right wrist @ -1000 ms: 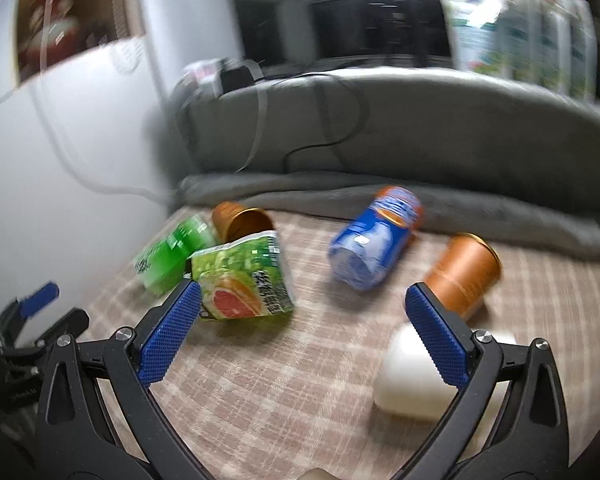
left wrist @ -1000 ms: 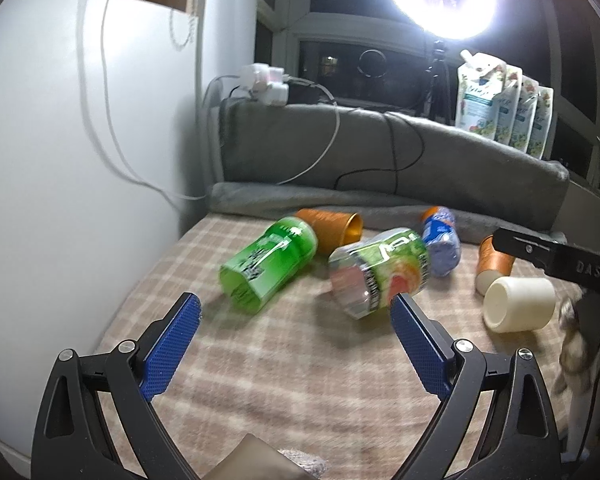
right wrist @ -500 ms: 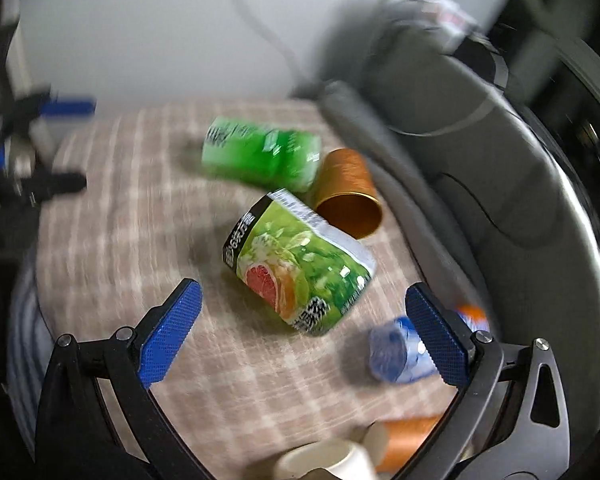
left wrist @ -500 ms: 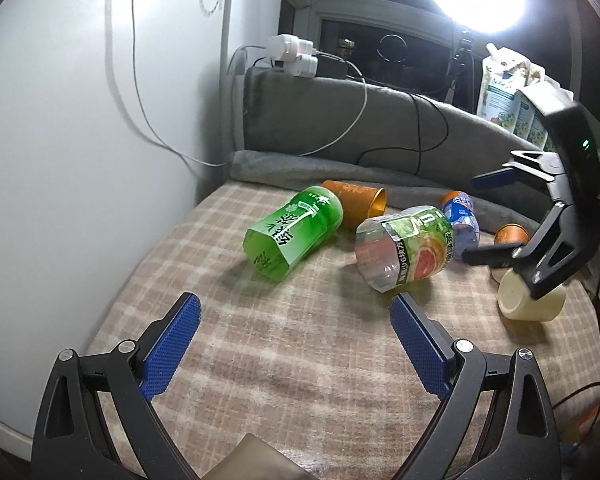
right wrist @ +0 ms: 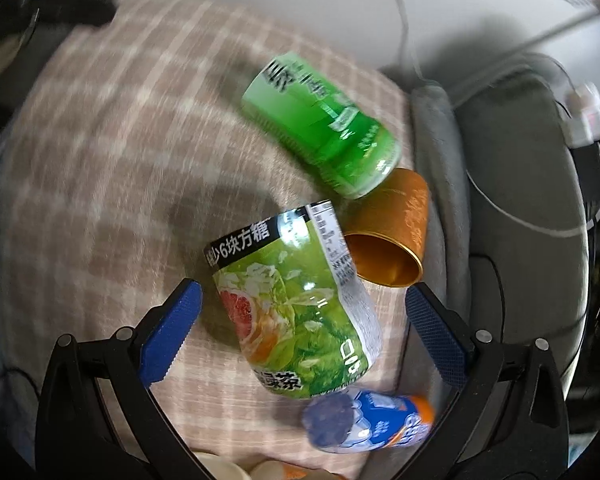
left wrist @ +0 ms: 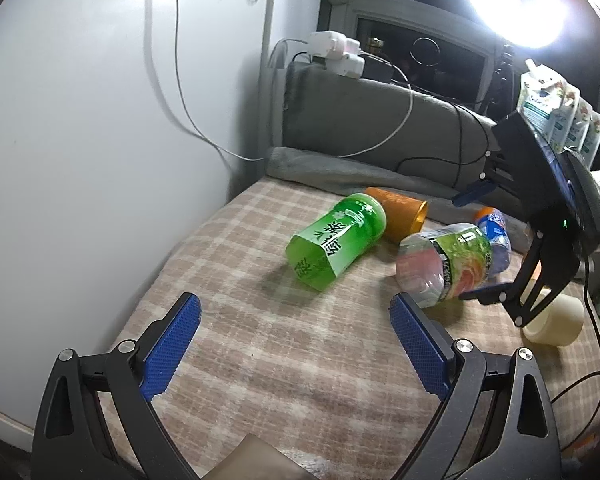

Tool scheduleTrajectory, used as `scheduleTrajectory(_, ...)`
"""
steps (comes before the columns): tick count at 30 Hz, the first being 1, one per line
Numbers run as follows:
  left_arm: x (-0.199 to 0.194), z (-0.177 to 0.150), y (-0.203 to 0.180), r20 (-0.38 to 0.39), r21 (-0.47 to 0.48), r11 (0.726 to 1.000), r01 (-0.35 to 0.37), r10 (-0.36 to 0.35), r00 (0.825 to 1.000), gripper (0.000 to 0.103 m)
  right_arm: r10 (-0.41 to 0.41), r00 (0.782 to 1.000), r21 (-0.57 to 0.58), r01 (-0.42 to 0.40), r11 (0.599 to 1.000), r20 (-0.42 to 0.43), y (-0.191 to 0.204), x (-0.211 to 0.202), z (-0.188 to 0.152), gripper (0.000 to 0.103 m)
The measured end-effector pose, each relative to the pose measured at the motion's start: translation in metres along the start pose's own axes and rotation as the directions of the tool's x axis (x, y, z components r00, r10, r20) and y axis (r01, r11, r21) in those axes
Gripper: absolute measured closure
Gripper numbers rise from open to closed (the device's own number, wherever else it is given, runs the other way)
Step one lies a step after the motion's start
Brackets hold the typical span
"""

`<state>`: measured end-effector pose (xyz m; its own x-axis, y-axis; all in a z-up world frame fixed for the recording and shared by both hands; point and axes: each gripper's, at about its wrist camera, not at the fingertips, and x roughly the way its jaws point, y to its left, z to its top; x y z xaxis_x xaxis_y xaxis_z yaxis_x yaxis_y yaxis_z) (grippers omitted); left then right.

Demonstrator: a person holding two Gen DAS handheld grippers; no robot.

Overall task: Flip cup upright
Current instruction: 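Move the right gripper toward the lying grapefruit green tea bottle, then close the right gripper on the grapefruit tea bottle and lift it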

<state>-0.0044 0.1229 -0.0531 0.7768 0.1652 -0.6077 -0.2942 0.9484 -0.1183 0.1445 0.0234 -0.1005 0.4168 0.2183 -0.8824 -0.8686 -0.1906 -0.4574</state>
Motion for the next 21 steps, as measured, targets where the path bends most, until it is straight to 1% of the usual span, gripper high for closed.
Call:
scheduleTrajectory(2, 0.002, 0.001, 0.001, 0.0, -0.003, 1.0, -0.002, 0.002, 1.0, 0.008, 0.002, 1.0, -0.023, -0.002, 1.0, -0.018, 0.0, 0.008, 0.002, 0.0)
scheduleTrajectory(4, 0.002, 0.002, 0.001, 0.001, -0.003, 1.0, -0.003, 0.003, 1.0, 0.008, 0.001, 1.0, -0.036, -0.002, 0.999, -0.03, 0.0, 0.016, 0.003, 0.003)
scheduleTrajectory(6, 0.003, 0.003, 0.001, 0.001, -0.002, 1.0, -0.003, 0.003, 1.0, 0.008, -0.011, 0.999, -0.041, 0.01, 0.999, -0.031, 0.001, 0.022, 0.005, 0.005)
scheduleTrajectory(9, 0.003, 0.004, 0.001, -0.001, -0.002, 1.0, -0.004, 0.004, 1.0, 0.008, -0.025, 0.999, -0.052, 0.023, 0.998, -0.039, 0.003, 0.031, 0.008, 0.011)
scheduleTrajectory(12, 0.003, 0.005, 0.001, 0.003, -0.003, 1.0, -0.007, 0.007, 1.0, 0.008, -0.047, 0.998, -0.055, 0.045, 0.997, -0.031, 0.003, 0.035, 0.009, 0.012)
scheduleTrajectory(18, 0.0, 0.005, 0.0, 0.009, 0.002, 1.0, -0.013, 0.013, 1.0, 0.008, -0.04, 0.999, 0.04, 0.041, 0.998, -0.011, -0.003, 0.024, 0.008, 0.014)
scheduleTrajectory(21, -0.001, 0.004, 0.0, 0.011, 0.006, 1.0, -0.007, 0.007, 1.0, 0.008, -0.014, 1.0, 0.127, 0.012, 0.992, 0.018, -0.006, 0.014, 0.004, 0.014)
